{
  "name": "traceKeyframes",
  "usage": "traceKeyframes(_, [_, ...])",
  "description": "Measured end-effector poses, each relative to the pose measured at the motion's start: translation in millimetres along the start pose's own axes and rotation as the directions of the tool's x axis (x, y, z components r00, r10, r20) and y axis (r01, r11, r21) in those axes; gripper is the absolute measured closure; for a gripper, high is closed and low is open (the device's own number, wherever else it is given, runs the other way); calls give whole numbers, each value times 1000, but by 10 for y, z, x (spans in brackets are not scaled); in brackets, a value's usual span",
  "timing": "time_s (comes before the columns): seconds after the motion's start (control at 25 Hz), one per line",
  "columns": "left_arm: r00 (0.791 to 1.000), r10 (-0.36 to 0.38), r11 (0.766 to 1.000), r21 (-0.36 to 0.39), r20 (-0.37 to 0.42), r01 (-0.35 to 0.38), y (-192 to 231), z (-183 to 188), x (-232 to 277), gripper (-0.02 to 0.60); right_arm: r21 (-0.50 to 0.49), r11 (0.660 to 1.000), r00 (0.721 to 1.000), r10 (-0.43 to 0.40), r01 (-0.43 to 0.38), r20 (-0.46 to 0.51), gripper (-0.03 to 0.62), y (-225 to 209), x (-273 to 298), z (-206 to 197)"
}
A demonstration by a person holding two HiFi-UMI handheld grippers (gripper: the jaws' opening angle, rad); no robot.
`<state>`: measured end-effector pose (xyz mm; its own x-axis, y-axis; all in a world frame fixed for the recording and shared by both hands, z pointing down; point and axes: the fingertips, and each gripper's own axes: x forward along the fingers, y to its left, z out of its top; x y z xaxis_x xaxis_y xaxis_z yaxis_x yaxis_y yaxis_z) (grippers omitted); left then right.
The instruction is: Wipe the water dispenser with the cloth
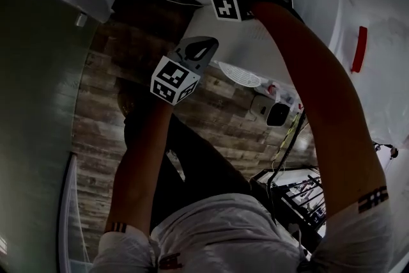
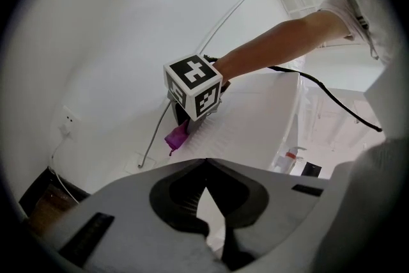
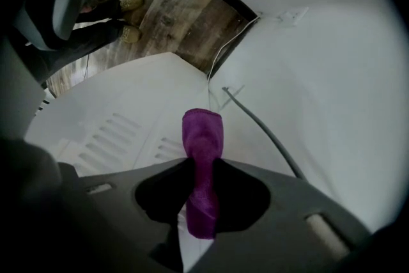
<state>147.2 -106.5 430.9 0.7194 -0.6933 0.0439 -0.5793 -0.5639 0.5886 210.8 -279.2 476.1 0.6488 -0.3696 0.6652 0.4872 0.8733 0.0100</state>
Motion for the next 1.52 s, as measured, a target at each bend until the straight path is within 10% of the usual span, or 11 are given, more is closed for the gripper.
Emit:
traceKeyframes(0.64, [998,-55,998,-27,-10,55,57,-102,125,583,-26,996,995,80,-82,-59,502,200,169,-13])
traceKeyframes(1.52, [995,-62,997,-55,-77,58,7,-199,-362,583,-4,940,934,341,-342,109,502,1612,-817,811])
